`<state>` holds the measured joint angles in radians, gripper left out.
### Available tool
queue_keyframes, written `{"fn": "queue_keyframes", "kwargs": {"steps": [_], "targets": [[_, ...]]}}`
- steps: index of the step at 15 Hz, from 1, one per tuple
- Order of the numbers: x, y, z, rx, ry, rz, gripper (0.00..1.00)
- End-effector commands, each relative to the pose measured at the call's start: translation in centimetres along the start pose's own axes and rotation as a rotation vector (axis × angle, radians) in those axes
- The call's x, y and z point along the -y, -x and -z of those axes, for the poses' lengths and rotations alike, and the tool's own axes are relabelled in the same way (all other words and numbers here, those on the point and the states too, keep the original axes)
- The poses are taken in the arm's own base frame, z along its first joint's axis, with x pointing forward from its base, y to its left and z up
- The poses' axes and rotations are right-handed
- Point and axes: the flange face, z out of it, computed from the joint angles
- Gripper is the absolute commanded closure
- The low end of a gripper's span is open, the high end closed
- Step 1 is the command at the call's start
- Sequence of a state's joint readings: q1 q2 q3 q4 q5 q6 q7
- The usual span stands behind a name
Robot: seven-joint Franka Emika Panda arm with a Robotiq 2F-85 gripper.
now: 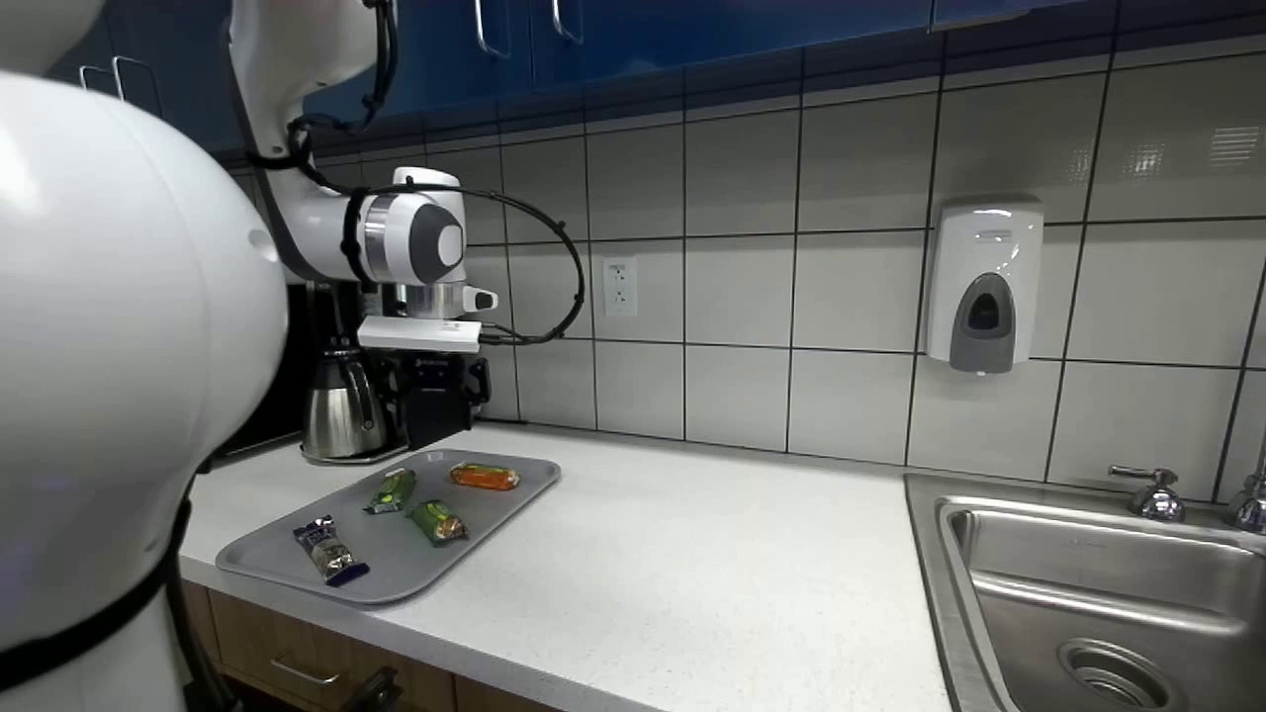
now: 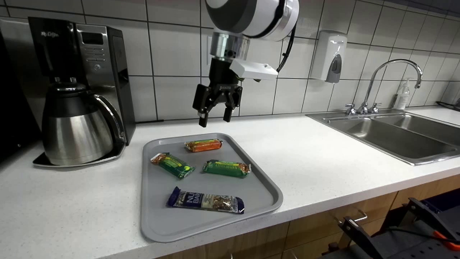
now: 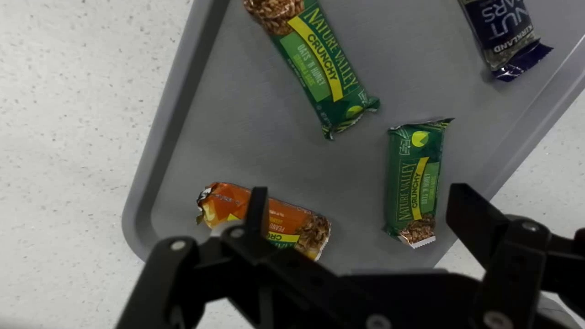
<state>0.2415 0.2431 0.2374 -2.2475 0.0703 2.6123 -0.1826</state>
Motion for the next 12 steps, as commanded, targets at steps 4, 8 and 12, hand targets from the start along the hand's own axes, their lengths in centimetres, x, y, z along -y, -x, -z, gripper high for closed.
{"fn": "queue_keyframes", "kwargs": {"steps": [4, 8, 12], "targets": [[-0.3, -3.3, -1.6, -0.001, -0.017, -0.03, 0.0], [-0.5, -4.9, -2.8, -0.008, -0.026, -0.026, 0.0], [0.4, -6.2, -3.6, -0.018, -0.04, 0.004, 0.0]]}}
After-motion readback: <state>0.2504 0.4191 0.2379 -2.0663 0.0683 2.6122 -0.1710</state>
